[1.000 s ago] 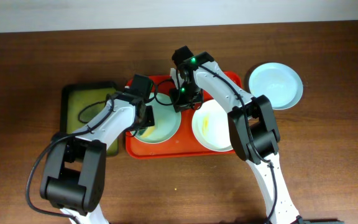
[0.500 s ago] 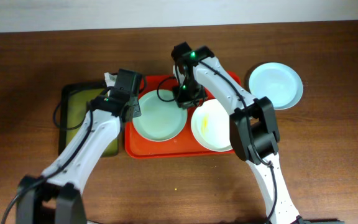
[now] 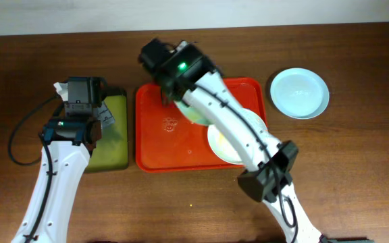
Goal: Clean dirty plates on tray and stack at the side
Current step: 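Lift the green plate with the right gripper and stack it on the blue plate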
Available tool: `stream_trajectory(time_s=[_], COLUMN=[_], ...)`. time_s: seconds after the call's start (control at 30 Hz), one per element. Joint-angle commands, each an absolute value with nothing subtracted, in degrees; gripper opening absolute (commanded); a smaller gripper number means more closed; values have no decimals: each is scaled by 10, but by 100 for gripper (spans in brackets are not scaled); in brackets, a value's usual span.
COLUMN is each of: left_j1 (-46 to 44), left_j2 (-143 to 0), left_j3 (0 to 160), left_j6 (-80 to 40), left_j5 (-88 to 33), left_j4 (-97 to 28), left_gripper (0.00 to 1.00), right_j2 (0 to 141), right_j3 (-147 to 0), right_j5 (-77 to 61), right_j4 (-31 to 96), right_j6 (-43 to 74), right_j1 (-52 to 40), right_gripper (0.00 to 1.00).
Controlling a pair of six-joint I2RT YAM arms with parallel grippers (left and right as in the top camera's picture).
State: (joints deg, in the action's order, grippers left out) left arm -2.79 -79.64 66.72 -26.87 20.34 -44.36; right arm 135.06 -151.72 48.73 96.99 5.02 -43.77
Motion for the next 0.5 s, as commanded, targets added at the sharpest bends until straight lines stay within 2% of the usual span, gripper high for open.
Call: stream_trajectory(time_s=[0.0,0.13,0.3,0.4,0.47], left_j1=[-23,-23,-23,-23,-23], left_j2=[-807,-821,-839,-839,-839], left_j3=[664,664,664,664,664], left_j6=[-278,-278,-278,-278,-278], left_j5=[201,201,201,201,201], left_j4=[-443,-443,-444,-443,-446], left_gripper=[0,0,0,0,0], right_j2=[1333,1333,1333,1333,1335], right_j3=[-1529,-1529,-1529,-1529,-1529], right_j5=[716,852,875,815,656], right_j4=[972,971,971,967,962], right_j6=[38,38,38,39,96], right_j1=[-477,-516,-537,-526,-485], right_gripper=[4,4,4,4,4])
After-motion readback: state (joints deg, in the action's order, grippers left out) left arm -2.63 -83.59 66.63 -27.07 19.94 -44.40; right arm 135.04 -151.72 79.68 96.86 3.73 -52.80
